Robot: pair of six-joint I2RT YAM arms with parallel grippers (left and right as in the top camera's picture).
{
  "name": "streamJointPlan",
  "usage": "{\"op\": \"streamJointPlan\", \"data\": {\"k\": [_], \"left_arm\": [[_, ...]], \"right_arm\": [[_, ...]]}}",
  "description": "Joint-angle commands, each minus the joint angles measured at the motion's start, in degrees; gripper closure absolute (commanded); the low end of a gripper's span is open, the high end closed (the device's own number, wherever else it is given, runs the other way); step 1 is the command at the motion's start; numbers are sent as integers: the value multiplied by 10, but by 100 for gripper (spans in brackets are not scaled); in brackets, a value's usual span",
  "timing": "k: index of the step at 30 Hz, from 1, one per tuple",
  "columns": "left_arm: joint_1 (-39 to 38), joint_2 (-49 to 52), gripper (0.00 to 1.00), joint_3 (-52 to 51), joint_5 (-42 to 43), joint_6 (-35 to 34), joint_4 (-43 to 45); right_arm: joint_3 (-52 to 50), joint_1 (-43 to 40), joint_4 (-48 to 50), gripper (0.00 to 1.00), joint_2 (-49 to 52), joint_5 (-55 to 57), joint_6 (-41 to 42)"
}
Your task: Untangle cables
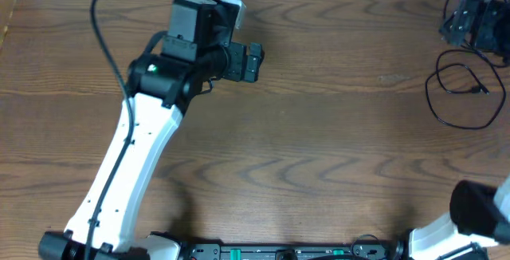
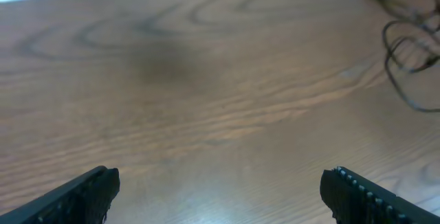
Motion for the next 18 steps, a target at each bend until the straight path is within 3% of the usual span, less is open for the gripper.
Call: {"op": "streamJointPlan", "data": {"k": [1, 18], "left_arm": [[3, 12, 2, 2, -4, 9, -7], [3, 12, 2, 2, -4, 10, -7]], "right_arm": [[3, 13, -2, 1, -49, 17, -11], [3, 15, -2, 1, -243, 16, -3]]}}
